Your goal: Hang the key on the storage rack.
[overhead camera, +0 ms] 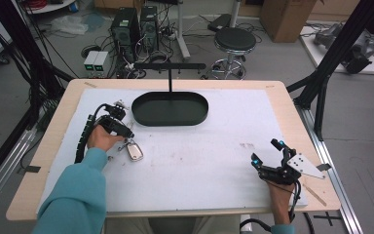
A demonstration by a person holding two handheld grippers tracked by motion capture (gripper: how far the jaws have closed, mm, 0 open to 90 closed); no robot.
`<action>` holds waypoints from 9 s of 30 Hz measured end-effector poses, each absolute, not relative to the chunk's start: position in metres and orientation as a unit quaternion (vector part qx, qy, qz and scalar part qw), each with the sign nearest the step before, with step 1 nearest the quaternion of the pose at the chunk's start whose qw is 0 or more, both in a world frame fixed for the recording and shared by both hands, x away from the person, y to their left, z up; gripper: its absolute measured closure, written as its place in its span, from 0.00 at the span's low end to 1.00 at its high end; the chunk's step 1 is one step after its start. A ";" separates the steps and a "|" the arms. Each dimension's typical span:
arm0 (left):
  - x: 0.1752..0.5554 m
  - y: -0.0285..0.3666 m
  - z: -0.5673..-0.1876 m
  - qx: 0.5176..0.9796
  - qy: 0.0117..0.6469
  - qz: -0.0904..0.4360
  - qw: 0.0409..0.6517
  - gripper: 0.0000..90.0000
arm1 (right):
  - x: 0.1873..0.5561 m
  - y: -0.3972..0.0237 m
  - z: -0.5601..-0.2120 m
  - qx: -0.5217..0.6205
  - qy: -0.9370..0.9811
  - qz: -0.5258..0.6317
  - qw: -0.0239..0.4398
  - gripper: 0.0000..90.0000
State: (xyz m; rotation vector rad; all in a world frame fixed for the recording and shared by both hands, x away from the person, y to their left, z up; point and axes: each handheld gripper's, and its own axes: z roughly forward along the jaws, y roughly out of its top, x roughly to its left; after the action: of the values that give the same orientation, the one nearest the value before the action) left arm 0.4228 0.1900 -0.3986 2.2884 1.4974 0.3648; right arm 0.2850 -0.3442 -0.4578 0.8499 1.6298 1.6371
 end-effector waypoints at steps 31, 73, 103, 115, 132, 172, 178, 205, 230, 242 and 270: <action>0.427 0.184 -0.407 0.806 0.562 0.101 0.156 0.77 | 0.285 -0.344 -0.458 0.327 0.624 0.627 0.332 0.07; 0.413 0.192 -0.385 0.812 0.517 0.171 0.212 0.91 | 0.285 -0.344 -0.458 0.326 0.624 0.627 0.334 0.07; 0.412 0.192 -0.336 0.765 0.455 0.286 0.355 0.91 | 0.285 -0.344 -0.458 0.328 0.623 0.628 0.332 0.07; 0.416 0.188 -0.330 0.723 0.456 0.328 0.402 0.91 | 0.285 -0.344 -0.458 0.328 0.624 0.627 0.332 0.07; 0.436 0.178 -0.326 0.708 0.446 0.354 0.418 0.91 | 0.285 -0.344 -0.458 0.324 0.625 0.627 0.334 0.07; 0.470 0.163 -0.351 0.676 0.463 0.394 0.415 0.91 | 0.285 -0.344 -0.458 0.326 0.625 0.627 0.333 0.07; 0.474 0.162 -0.355 0.677 0.467 0.395 0.410 0.91 | 0.285 -0.344 -0.458 0.325 0.624 0.627 0.334 0.07; 0.484 0.170 -0.369 0.689 0.459 0.361 0.429 0.75 | 0.285 -0.344 -0.458 0.325 0.624 0.627 0.334 0.07; 0.405 0.224 -0.354 0.687 0.321 0.296 0.580 0.02 | 0.285 -0.344 -0.458 0.326 0.625 0.627 0.330 0.07; 0.341 0.261 -0.395 0.676 0.327 0.285 0.596 0.02 | 0.285 -0.344 -0.458 0.324 0.625 0.626 0.334 0.07; 0.271 0.276 -0.458 0.612 0.325 0.320 0.647 0.02 | 0.284 -0.344 -0.458 0.328 0.626 0.626 0.331 0.07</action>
State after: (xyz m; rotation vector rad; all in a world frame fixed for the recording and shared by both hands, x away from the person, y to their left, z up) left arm 0.2708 0.2763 -0.4582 1.3912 0.7391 0.7277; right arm 0.2839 -0.3435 -0.4579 0.8571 1.6357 1.6353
